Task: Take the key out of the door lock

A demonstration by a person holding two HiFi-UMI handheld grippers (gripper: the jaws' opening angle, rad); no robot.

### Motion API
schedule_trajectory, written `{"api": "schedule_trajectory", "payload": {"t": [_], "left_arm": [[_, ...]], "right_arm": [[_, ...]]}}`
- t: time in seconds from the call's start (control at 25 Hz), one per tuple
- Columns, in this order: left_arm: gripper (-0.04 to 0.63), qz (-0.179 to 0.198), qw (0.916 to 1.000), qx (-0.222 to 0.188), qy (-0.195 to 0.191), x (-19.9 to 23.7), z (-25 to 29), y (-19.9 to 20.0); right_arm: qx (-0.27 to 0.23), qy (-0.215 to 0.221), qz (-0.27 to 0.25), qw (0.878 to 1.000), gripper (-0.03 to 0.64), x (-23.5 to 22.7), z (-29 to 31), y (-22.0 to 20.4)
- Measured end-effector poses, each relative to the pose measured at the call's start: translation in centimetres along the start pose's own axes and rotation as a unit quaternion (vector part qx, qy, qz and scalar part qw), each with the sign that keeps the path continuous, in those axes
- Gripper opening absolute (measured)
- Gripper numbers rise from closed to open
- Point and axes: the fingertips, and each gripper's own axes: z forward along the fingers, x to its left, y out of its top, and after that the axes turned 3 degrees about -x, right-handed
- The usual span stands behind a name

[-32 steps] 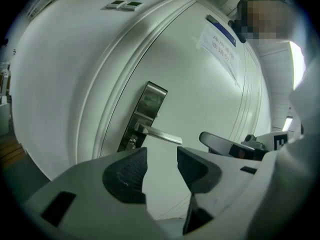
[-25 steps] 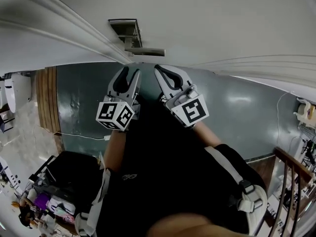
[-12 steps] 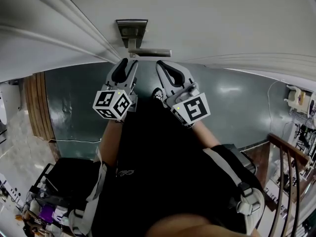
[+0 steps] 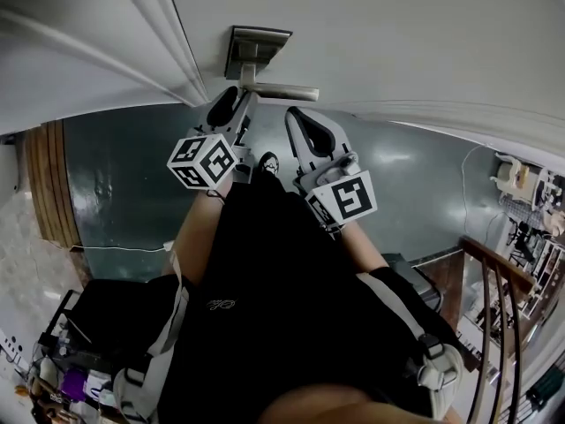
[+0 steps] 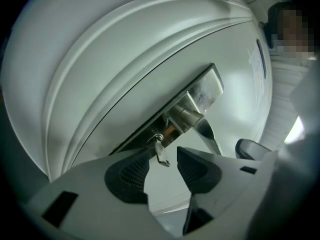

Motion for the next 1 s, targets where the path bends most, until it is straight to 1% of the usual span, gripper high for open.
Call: {"api": "schedule_trajectory", "payload": {"t": [0.08,0.16,0.28,0.6,0.72,0.84,0.92,1.0], "left_arm": [[0.179,-0.034,0.9994,-0.009,0.005,0.3,0.4,-0.2],[0.178,-0.064,0.9976,-0.024,0.009,0.6,0.8,-0.1],[0.17,-0.098,0.994,-0.046,0.014,0.9,1.2,0.1],[0.143,-0.124,0.9902,-0.062,0.016,1.5,2.4,-0.1],[0.117,-0.136,0.9878,-0.074,0.014,1.4,2.6,0.0],[0.091,-0.161,0.9828,-0.089,0.015,1.2,2.6,0.3],[0.071,-0.183,0.9773,-0.106,0.017,1.2,2.5,0.6],[0.067,-0.204,0.9711,-0.123,0.015,1.2,2.6,0.8]], "right_arm": [[-0.003,0.003,-0.003,1.0,0.008,0.2,0.3,0.0],[0.007,0.002,-0.004,1.0,0.008,0.2,0.4,-0.4],[0.023,-0.005,-0.007,1.0,0.008,0.1,0.3,-1.0],[0.023,-0.007,-0.008,1.0,0.008,-0.4,0.3,-0.9],[0.026,-0.008,-0.008,1.0,0.008,-0.6,0.2,-1.0],[0.029,-0.007,-0.008,1.0,0.008,-0.7,0.2,-1.0],[0.028,-0.007,-0.008,1.0,0.008,-0.8,0.2,-1.0],[0.028,-0.007,-0.008,1.0,0.008,-0.9,0.2,-1.0]]}}
